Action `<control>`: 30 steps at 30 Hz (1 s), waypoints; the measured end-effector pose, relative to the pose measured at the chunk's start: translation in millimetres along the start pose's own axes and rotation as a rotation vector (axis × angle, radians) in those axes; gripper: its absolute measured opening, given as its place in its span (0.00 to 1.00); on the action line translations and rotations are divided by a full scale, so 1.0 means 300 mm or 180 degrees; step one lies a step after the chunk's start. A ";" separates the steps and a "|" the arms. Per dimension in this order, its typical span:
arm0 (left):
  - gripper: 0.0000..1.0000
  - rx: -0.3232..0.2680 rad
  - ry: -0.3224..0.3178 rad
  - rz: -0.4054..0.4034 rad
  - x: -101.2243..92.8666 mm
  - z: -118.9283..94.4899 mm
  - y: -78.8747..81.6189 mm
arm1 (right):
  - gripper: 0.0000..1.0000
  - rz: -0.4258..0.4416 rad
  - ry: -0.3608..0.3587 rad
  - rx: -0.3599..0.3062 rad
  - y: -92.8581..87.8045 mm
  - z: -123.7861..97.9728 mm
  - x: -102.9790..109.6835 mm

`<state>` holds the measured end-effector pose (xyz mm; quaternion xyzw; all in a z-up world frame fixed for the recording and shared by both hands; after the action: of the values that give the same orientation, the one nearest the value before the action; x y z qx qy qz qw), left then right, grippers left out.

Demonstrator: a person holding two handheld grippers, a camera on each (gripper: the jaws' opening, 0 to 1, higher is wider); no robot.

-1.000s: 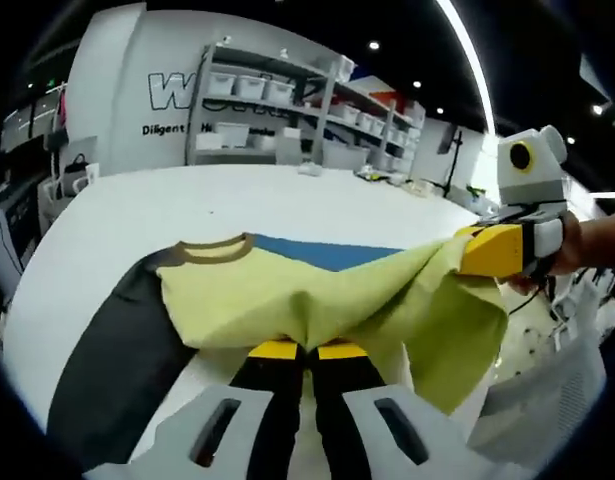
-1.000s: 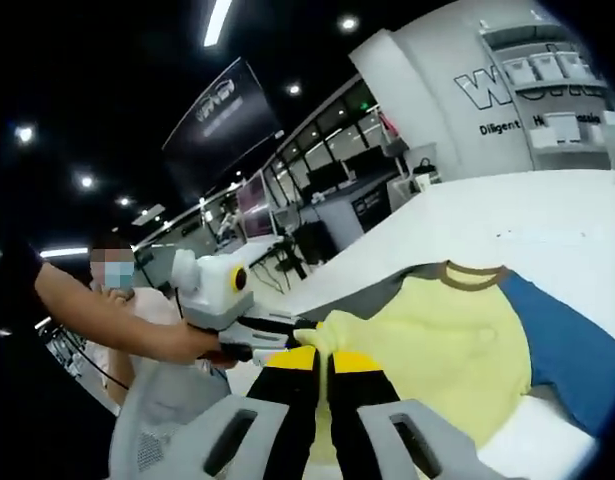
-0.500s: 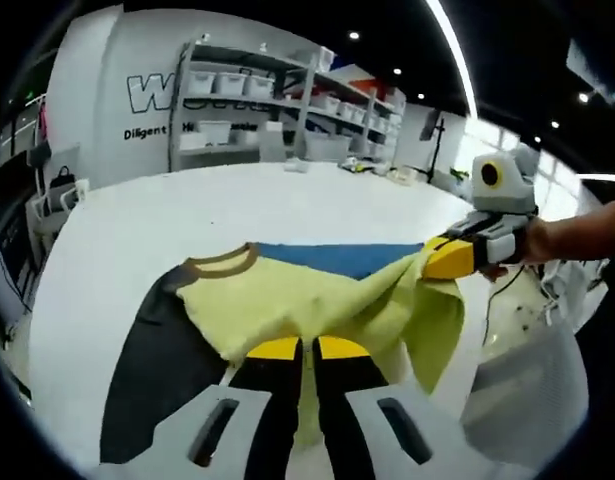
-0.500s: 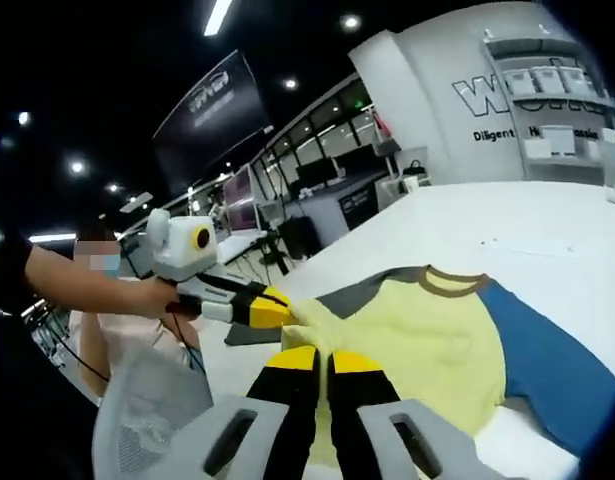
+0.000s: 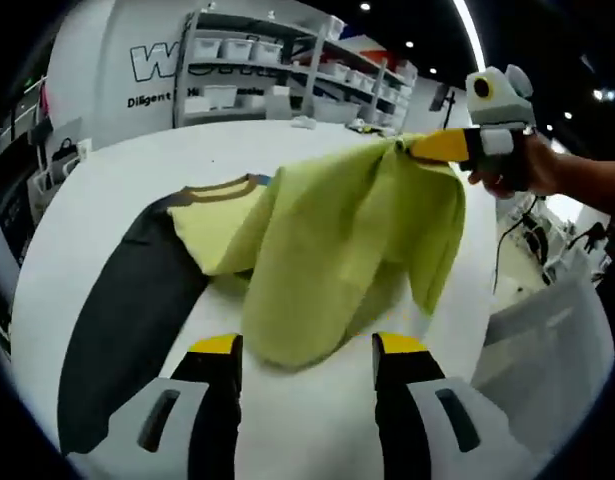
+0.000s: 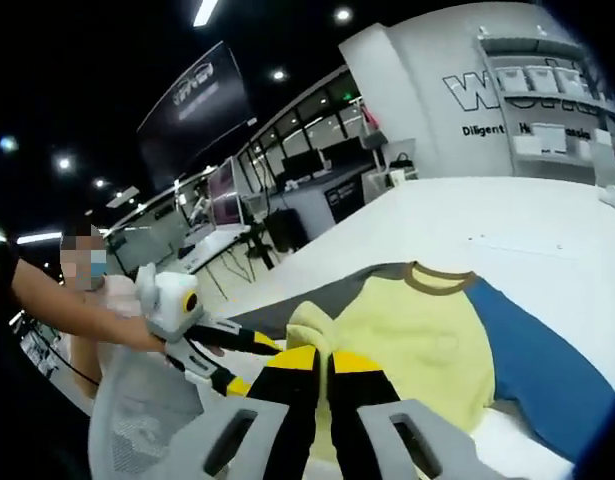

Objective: Fold the garment on the visible template until the final outline fits inside the template.

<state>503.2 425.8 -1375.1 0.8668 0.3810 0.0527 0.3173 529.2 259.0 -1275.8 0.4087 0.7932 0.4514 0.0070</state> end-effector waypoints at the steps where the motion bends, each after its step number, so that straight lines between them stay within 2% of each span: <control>1: 0.55 0.0008 0.0002 -0.0015 -0.006 0.014 0.003 | 0.00 -0.0001 0.0000 -0.0003 0.002 0.000 0.002; 3: 0.56 0.0093 0.0013 -0.0028 -0.012 0.047 0.001 | 0.00 -0.0007 0.0006 -0.0011 0.008 -0.003 0.008; 5: 0.53 0.0163 0.0071 -0.0009 -0.011 0.068 -0.002 | 0.00 -0.0002 0.0021 -0.0030 0.013 -0.008 0.013; 8: 0.46 0.0139 0.0145 -0.0103 -0.002 0.078 0.011 | 0.00 -0.0019 0.0023 -0.0047 0.020 -0.016 0.017; 22: 0.02 0.0149 0.0131 -0.0105 0.006 0.062 0.021 | 0.00 0.0006 0.0038 -0.0049 0.015 -0.020 0.019; 26: 0.01 0.0131 0.0087 -0.0176 0.019 0.042 0.022 | 0.00 0.0004 0.0022 -0.0035 0.010 -0.021 0.011; 29: 0.01 0.0150 -0.0074 -0.0183 0.019 0.010 0.018 | 0.00 -0.0104 -0.0036 0.0042 -0.002 -0.024 0.004; 30: 0.01 0.0201 -0.0185 -0.0205 0.017 -0.004 0.011 | 0.00 -0.0190 -0.0076 0.0095 -0.011 -0.024 0.001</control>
<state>508.5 428.4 -1372.9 0.8648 0.4008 0.0052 0.3023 524.2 253.1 -1273.7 0.3903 0.8115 0.4342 0.0238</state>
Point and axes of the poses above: the point that each gripper's makers call its tool centre point, and the gripper's own axes: z roughly forward along the fingers, x roughly to its left, y roughly out of its top, the point moved 6 cm from there along -z, roughly backward along the fingers, and after that the axes turned 15 degrees about x, right-handed, at the moved point
